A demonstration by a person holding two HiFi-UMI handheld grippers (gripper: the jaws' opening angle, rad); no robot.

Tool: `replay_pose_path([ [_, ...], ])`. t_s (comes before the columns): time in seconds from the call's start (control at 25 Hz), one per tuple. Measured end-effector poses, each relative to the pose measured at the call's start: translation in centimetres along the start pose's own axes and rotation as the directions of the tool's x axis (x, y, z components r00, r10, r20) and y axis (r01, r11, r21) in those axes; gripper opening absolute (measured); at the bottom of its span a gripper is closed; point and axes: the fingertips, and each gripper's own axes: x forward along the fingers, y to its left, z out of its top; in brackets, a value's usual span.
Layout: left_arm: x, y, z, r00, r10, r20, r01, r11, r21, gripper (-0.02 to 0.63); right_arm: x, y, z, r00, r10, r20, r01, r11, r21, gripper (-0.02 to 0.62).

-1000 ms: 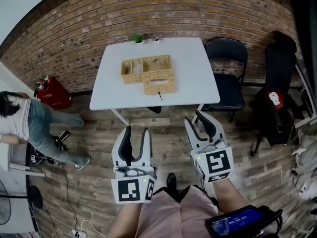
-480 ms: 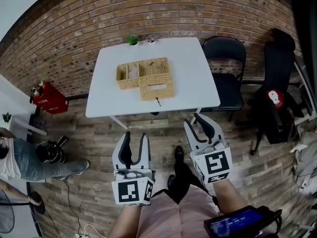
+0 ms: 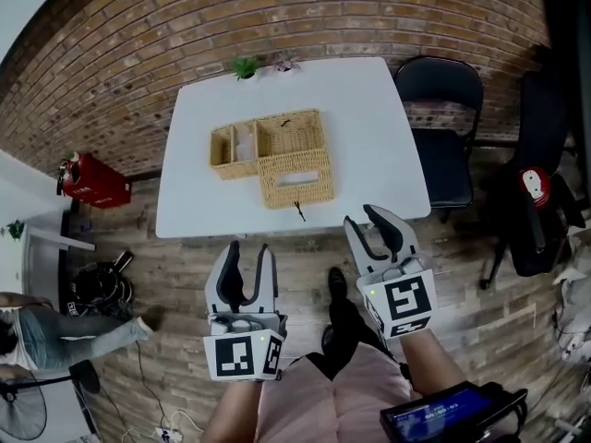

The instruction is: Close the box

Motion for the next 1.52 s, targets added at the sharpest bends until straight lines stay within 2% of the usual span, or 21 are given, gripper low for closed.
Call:
replay_pose_path([
  [0.24, 7.1, 1.6, 0.3, 0.999, 0.028, -0.030, -0.028, 0.999, 0.018, 0.193, 6.9, -3.8, 1.2, 0.999, 0.042, -0.002, -0.042, 0.999, 0.025, 0.133],
  [0.44, 11.9, 2.4, 2.1, 0.998, 0.055, -0.009, -0.055, 0.998, 0.038, 0.193, 11.8, -6.3, 3.7, 0.996, 0.086, 0.032, -0.087, 0.996, 0.016, 0.132],
  [0.64, 14.1, 3.2, 4.0, 0.997, 0.074, 0.032, -0.076, 0.996, 0.053, 0.193, 14.1, -7.4, 6.1, 0.992, 0.109, 0.061, -0.109, 0.994, -0.004, 0.132],
  [0.84, 15.1, 4.2, 4.4, 0.995, 0.088, 0.038, -0.090, 0.995, 0.048, 0.193, 15.4, -7.7, 7.0, 0.991, 0.121, 0.061, -0.119, 0.993, -0.025, 0.133],
  [1.16, 16.2, 5.3, 0.2, 0.998, 0.040, -0.047, -0.039, 0.999, 0.017, 0.193, 16.6, -7.0, 4.0, 0.990, 0.140, -0.026, -0.140, 0.990, -0.014, 0.146],
  [1.52, 16.8, 5.6, -7.7, 0.985, -0.021, -0.172, 0.014, 0.999, -0.043, 0.207, 17.3, -5.5, -3.2, 0.972, 0.177, -0.156, -0.174, 0.984, 0.033, 0.160],
])
